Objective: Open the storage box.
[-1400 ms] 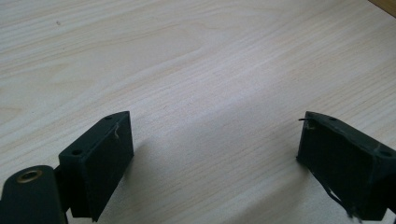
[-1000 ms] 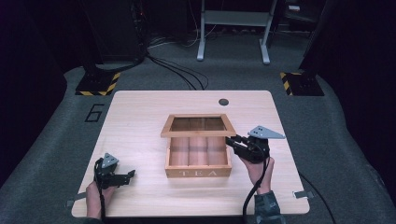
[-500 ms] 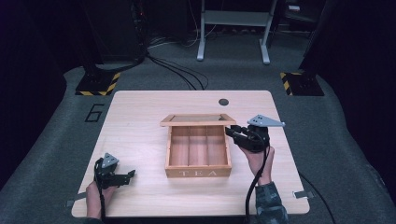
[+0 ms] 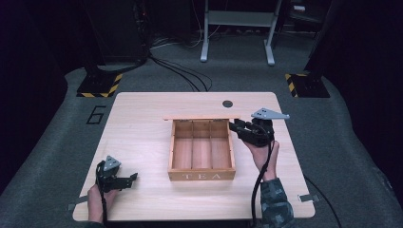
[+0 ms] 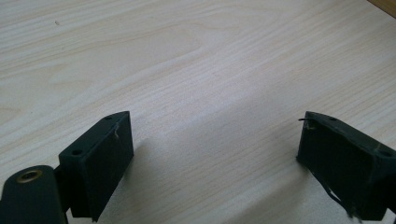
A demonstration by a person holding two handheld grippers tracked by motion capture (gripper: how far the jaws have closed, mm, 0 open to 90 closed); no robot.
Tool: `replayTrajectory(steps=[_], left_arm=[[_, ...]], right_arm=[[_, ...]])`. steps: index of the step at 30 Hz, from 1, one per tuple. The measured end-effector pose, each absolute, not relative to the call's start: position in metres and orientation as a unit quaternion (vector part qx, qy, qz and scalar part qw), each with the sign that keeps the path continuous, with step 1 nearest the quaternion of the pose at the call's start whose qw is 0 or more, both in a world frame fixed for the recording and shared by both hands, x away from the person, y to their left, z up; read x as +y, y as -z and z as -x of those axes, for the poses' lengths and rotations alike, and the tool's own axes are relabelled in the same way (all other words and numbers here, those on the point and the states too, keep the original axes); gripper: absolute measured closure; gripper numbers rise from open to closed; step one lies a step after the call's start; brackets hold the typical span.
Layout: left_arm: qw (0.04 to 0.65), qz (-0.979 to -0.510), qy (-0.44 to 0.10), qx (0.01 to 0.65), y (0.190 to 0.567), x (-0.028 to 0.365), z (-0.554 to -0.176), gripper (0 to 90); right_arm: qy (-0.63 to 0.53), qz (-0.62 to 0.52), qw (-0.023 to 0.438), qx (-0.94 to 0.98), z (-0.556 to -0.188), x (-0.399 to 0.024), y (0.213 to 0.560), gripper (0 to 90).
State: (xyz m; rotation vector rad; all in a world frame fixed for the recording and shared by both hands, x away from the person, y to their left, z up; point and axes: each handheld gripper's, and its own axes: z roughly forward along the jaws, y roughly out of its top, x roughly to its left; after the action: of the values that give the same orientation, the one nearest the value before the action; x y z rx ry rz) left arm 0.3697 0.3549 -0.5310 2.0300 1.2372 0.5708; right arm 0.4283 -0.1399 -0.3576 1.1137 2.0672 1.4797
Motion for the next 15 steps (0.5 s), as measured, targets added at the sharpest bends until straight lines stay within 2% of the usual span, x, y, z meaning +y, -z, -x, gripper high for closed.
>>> replayTrajectory(steps=[15], left_arm=[[0.340, -0.783, -0.215, 0.475, 0.5304, 0.3554, -0.3698, 10.3]], right_arm=[[-0.521, -0.394, 0.182, 0.734, -0.4382, -0.1393, 0.3523, 68.2]])
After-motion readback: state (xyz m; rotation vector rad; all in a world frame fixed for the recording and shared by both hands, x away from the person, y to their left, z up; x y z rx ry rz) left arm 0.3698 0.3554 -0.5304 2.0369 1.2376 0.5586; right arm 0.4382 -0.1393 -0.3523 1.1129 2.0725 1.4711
